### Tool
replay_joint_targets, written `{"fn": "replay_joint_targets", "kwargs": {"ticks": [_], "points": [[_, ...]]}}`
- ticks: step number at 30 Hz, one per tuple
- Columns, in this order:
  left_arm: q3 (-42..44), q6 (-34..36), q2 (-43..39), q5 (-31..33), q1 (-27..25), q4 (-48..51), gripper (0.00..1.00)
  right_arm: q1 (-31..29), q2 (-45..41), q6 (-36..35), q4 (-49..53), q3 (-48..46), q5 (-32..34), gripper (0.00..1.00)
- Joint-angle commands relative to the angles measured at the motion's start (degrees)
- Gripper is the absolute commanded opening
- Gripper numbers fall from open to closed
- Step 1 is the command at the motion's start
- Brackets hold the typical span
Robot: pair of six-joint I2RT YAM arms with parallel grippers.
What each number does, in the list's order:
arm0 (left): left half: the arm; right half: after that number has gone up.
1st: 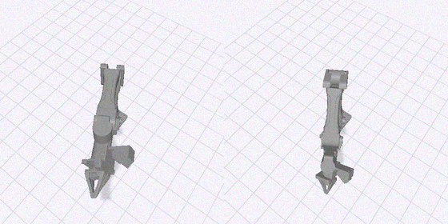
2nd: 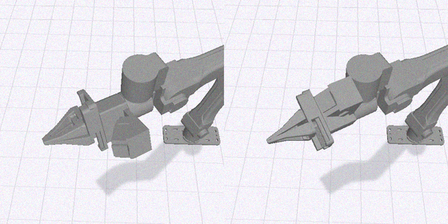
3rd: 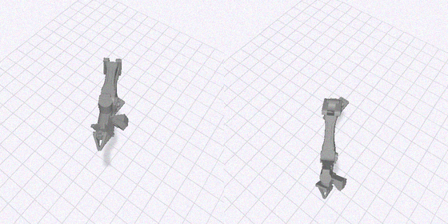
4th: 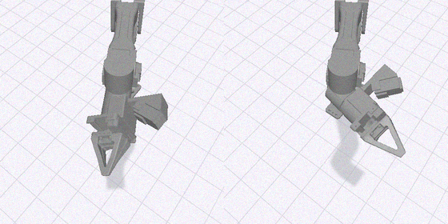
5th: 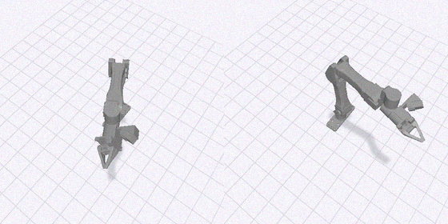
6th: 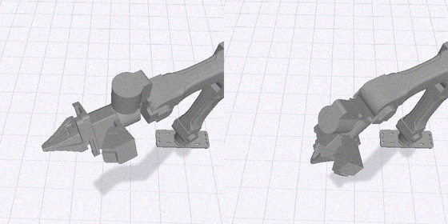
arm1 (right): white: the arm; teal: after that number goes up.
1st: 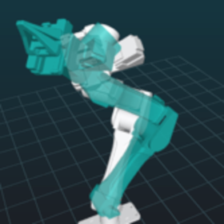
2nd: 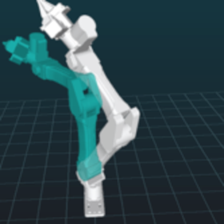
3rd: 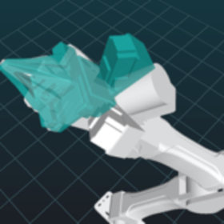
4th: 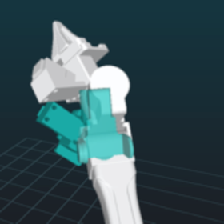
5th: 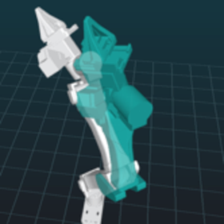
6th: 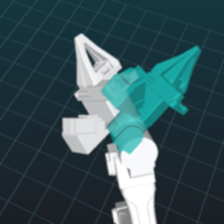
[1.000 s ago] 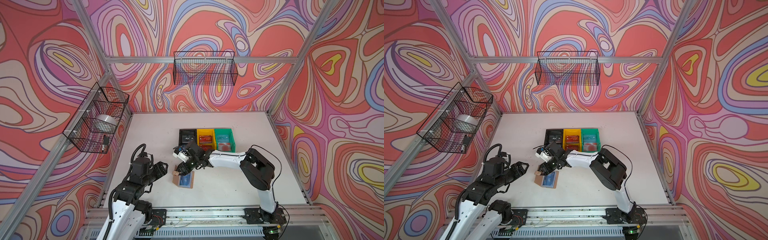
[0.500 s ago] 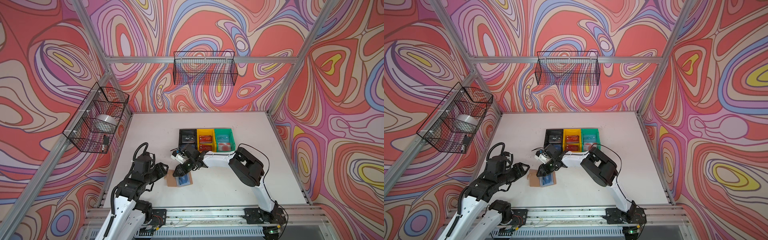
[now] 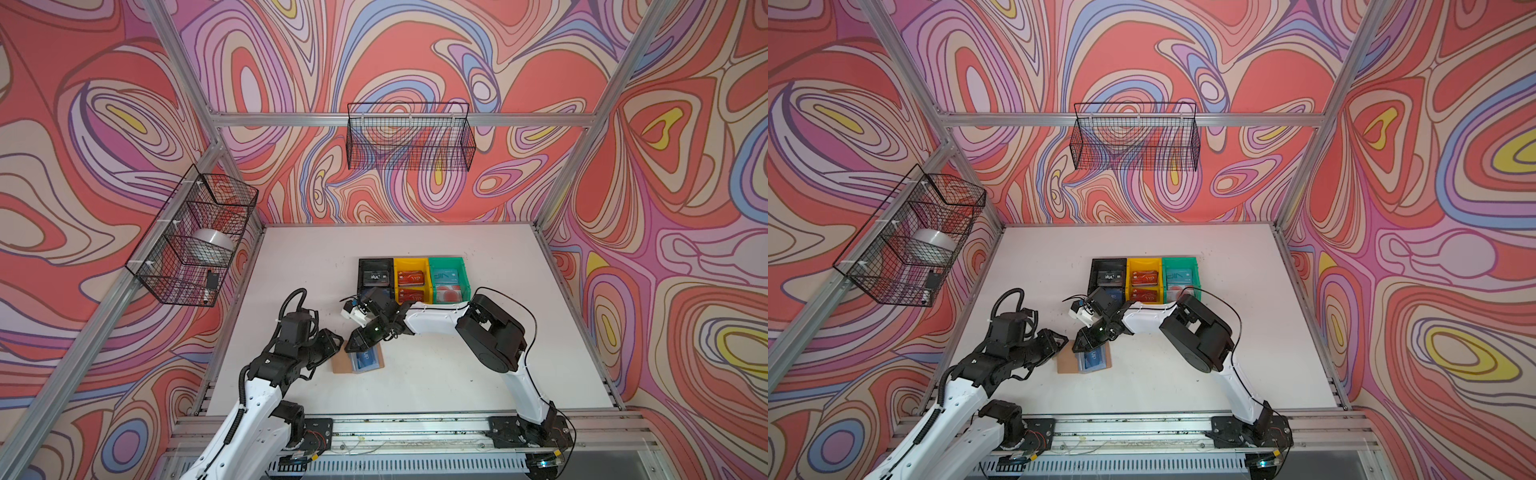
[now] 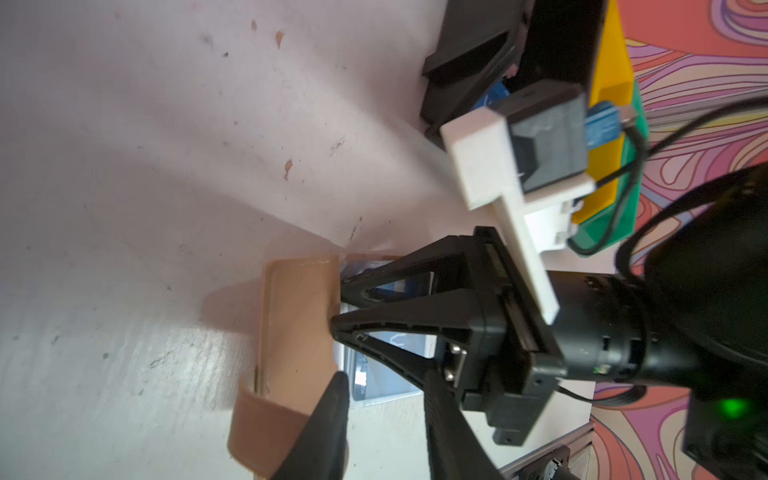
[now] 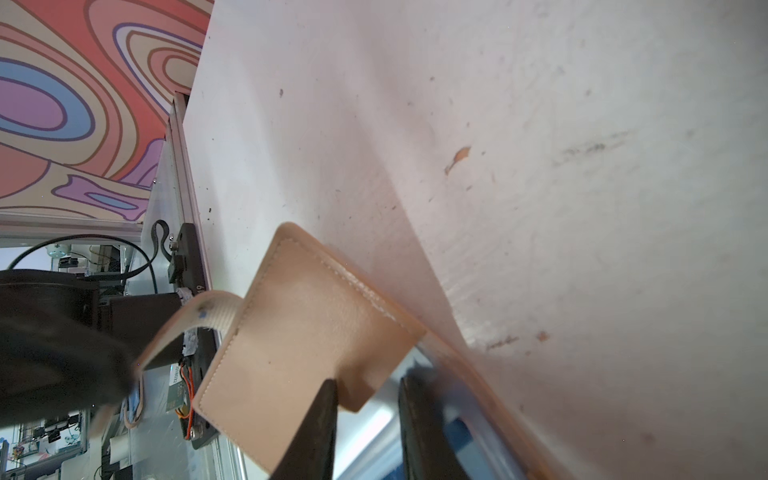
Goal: Take the credit cards out of the card holder
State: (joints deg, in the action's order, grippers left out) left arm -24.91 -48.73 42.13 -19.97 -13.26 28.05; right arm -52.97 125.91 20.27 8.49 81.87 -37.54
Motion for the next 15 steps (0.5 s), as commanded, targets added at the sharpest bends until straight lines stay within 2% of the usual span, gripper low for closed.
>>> {"fn": "replay_joint_targets", "kwargs": {"ticks": [1, 8, 15], "points": [[1.48, -2.00, 2.08, -1.73, -0.25, -4.96, 0.33, -0.33, 2.14, -0.02, 1.70, -0.91, 1.66, 0.29], [2.38, -1.81, 6.35, -2.27, -0.25, -7.19, 0.34, -0.36, 0.68, -0.45, 1.73, -2.11, 1.96, 0.29], [4.65, -1.91, 6.47, -1.65, -0.20, -7.62, 0.34, -0.24, -2.81, -2.65, 5.21, -3.89, 4.66, 0.29]]}}
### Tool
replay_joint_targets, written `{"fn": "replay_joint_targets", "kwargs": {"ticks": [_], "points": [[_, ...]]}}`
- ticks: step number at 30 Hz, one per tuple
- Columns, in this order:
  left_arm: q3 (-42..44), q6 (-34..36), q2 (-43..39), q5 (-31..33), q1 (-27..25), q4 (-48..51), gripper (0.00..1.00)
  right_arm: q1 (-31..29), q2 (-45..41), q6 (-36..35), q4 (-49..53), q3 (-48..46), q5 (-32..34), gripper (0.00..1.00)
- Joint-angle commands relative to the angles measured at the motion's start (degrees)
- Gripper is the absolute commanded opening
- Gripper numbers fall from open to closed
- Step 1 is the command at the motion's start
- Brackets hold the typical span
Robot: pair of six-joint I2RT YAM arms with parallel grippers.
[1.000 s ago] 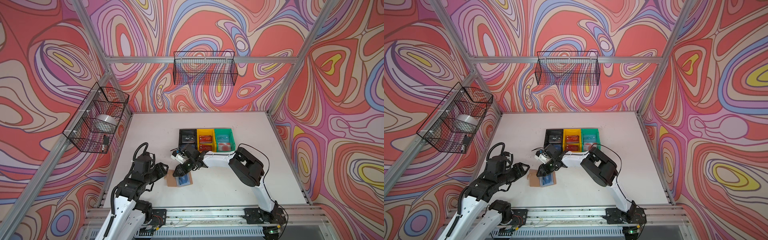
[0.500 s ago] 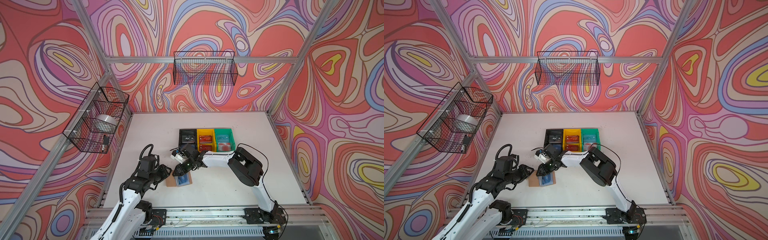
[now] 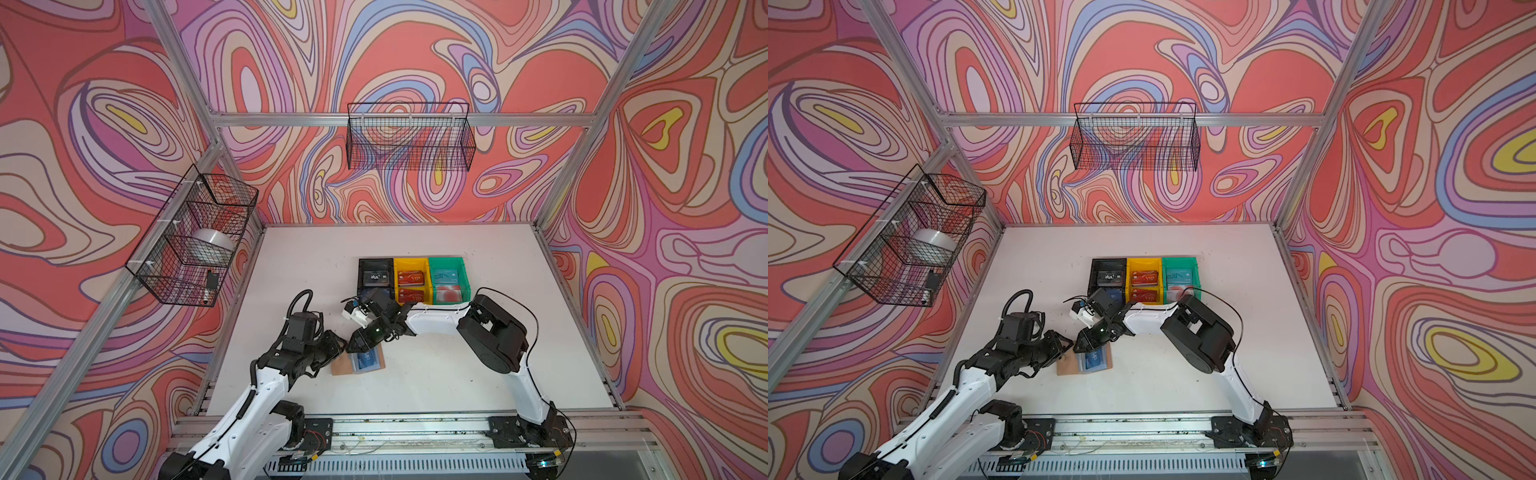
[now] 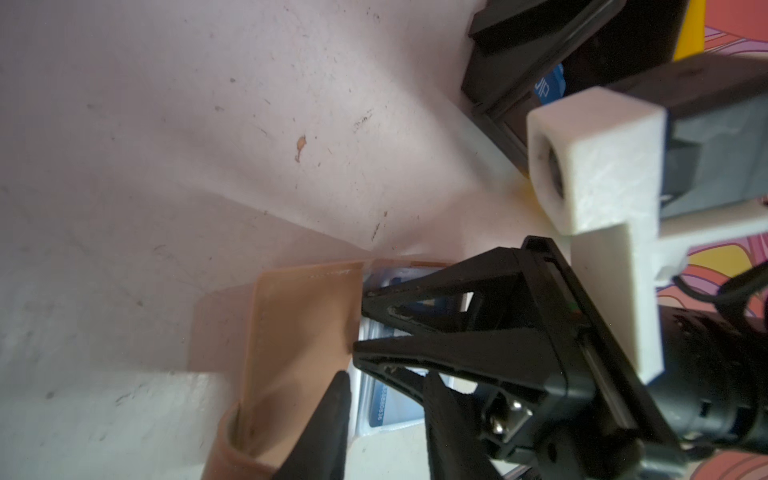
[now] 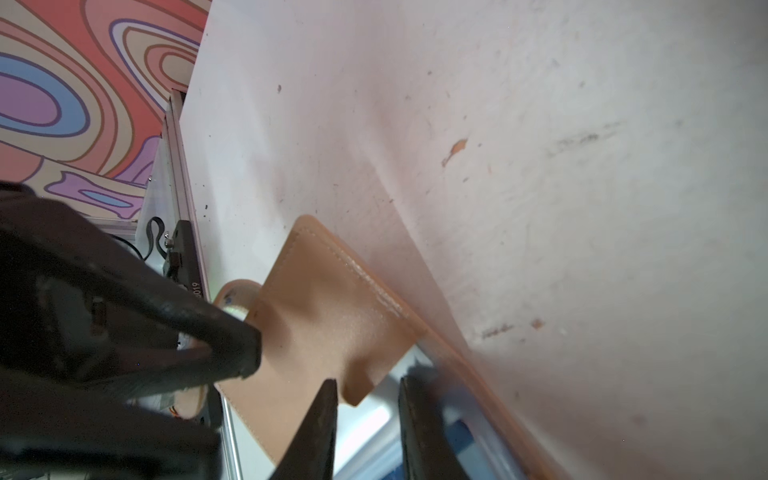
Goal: Take the credit cards out of the card holder
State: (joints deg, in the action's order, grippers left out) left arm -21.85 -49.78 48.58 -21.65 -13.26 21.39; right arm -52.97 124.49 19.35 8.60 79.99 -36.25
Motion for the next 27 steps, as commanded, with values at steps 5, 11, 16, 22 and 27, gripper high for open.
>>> {"fn": "replay_joint_targets", "kwargs": {"ticks": [5, 11, 16, 22, 27], "points": [[5.17, -2.14, -0.26, -1.43, -0.27, -3.54, 0.33, -0.03, -3.25, -3.08, 6.76, -4.66, 5.38, 0.29], [8.73, -4.61, -0.17, -2.43, -0.28, -9.01, 0.32, 1.72, -4.46, -6.47, 9.57, -5.96, 8.34, 0.30], [8.84, -4.69, 0.54, -2.76, -0.28, -10.17, 0.32, 3.66, -4.95, -9.24, 12.26, -4.77, 8.72, 0.30], [9.28, -5.06, 0.56, -2.83, -0.28, -10.93, 0.32, 3.96, -5.35, -12.00, 14.99, -3.21, 9.27, 0.29], [8.39, -5.57, -0.78, -3.87, -0.28, -10.75, 0.32, 3.95, -5.53, -12.10, 15.53, -3.00, 9.27, 0.29]]}}
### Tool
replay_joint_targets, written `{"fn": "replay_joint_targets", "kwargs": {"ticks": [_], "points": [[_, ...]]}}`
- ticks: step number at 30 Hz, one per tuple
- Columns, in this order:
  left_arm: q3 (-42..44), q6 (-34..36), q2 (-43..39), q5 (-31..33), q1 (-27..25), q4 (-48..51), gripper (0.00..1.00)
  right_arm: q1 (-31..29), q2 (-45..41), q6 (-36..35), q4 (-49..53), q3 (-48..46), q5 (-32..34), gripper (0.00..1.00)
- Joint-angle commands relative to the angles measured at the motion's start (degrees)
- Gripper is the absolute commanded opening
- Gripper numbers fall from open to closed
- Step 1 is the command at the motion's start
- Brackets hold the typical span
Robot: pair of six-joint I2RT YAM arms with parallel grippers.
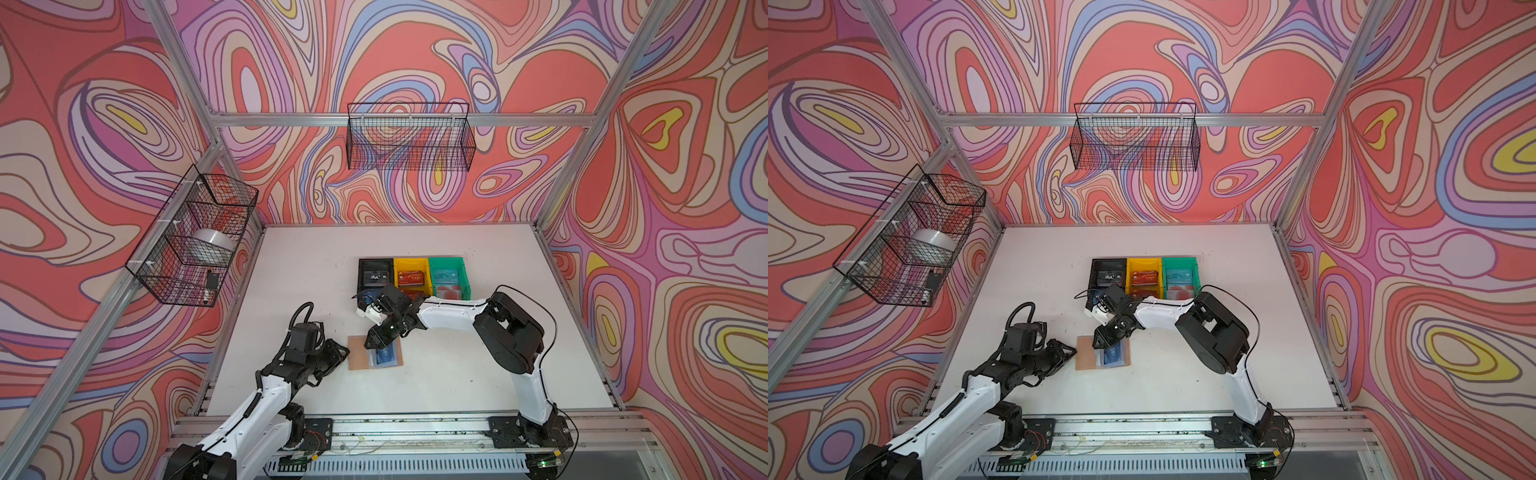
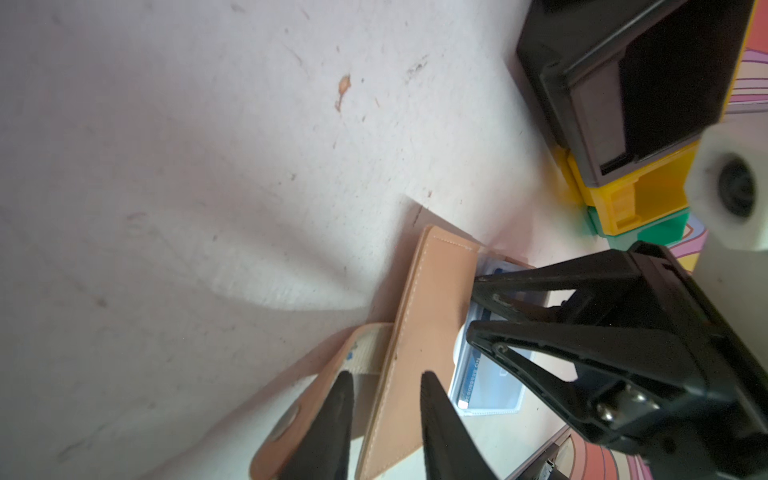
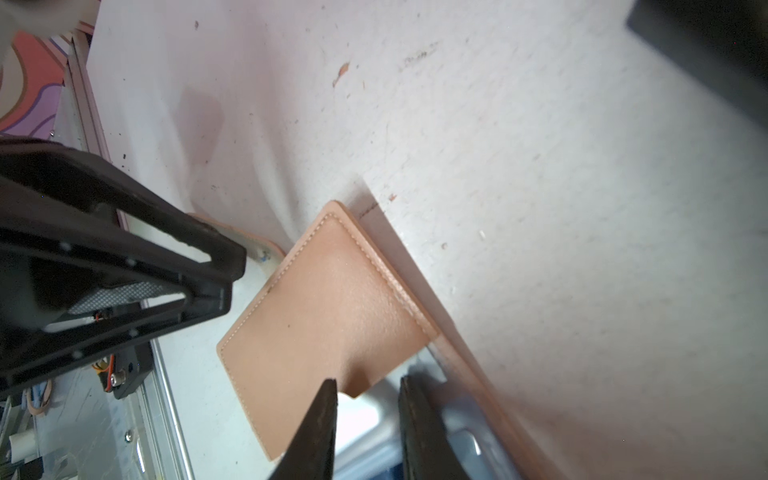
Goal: Take the credit cards out of the card holder
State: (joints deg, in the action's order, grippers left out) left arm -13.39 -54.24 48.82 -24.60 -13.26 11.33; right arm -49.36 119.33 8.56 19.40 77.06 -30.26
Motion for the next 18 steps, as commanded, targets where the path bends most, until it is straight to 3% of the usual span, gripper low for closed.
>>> {"fn": "replay_joint_targets", "kwargs": {"ticks": [1, 9, 18], "points": [[-0.46, -1.38, -1.49, -1.27, -0.28, -0.77, 0.31, 0.37, -0.24, -1.10, 4.45, -0.20, 3.13, 0.30], [-3.45, -3.38, -2.32, -6.08, -0.46, -5.21, 0.31, 0.33, 0.99, 0.10, 2.92, -0.60, 2.86, 0.29], [0.39, -7.14, 6.99, -7.23, -3.02, -19.04, 0.31, 0.32, 1.96, -0.25, 2.57, -0.33, 2.02, 0.29]]}}
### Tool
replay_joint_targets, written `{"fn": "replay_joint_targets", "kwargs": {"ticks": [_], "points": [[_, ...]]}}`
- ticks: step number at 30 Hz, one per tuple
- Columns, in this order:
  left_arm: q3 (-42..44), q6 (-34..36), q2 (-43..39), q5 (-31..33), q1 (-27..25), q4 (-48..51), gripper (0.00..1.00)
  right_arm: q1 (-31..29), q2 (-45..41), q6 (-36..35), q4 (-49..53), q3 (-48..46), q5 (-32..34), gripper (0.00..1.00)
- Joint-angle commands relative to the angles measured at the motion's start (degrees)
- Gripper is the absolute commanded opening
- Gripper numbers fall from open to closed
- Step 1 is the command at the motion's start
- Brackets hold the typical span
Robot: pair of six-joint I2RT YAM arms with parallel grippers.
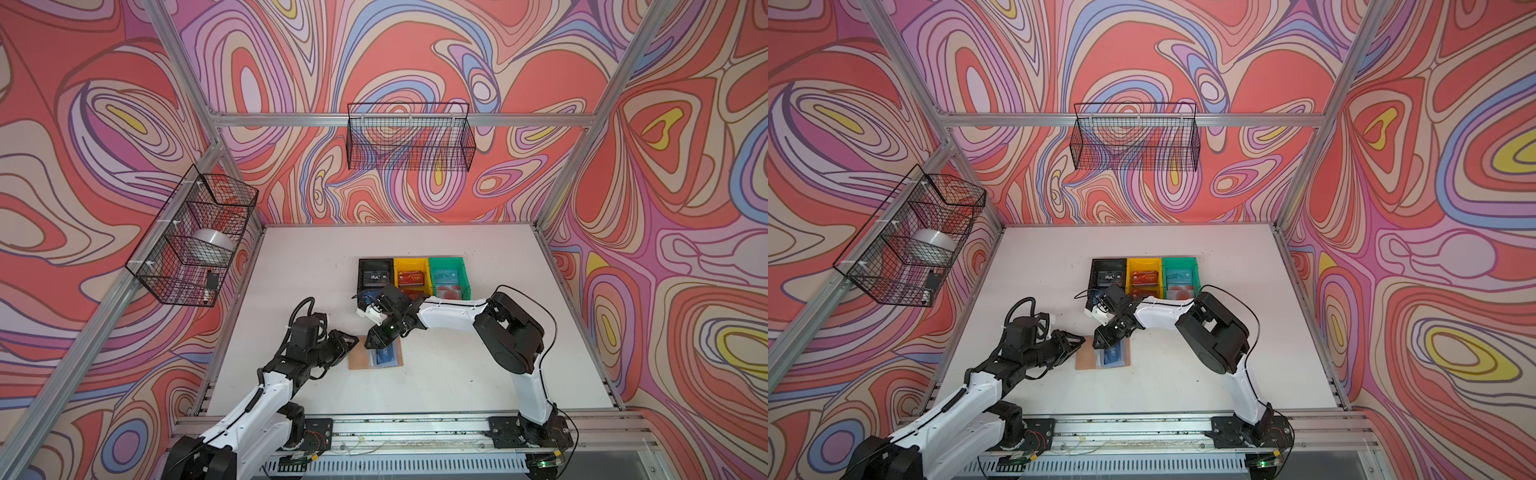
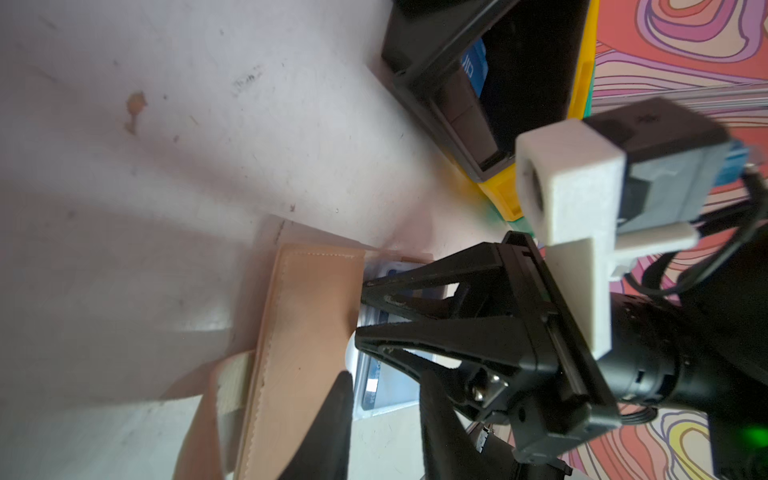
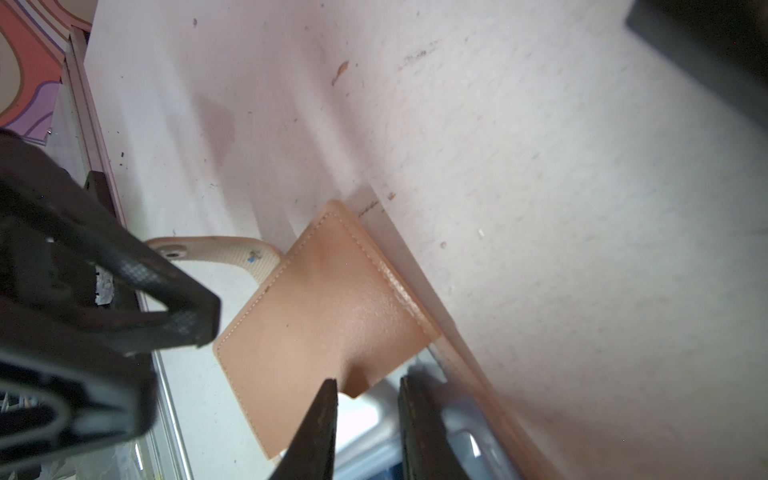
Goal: Take the credit cards out of the card holder
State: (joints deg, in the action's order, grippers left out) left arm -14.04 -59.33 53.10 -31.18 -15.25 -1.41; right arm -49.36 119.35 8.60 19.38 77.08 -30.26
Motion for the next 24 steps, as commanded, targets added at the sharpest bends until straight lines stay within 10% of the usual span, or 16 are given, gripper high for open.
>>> {"fn": "replay_joint_targets", "kwargs": {"ticks": [1, 24], "points": [[0.99, -2.18, 3.91, -0.56, -1.39, -7.25, 0.31, 0.33, 2.18, -0.42, 2.68, -0.12, 1.75, 0.29], [3.42, -0.77, 13.87, 4.56, -1.78, -10.98, 0.29, 2.20, -13.37, 0.40, 5.08, -8.46, 9.24, 0.29]]}}
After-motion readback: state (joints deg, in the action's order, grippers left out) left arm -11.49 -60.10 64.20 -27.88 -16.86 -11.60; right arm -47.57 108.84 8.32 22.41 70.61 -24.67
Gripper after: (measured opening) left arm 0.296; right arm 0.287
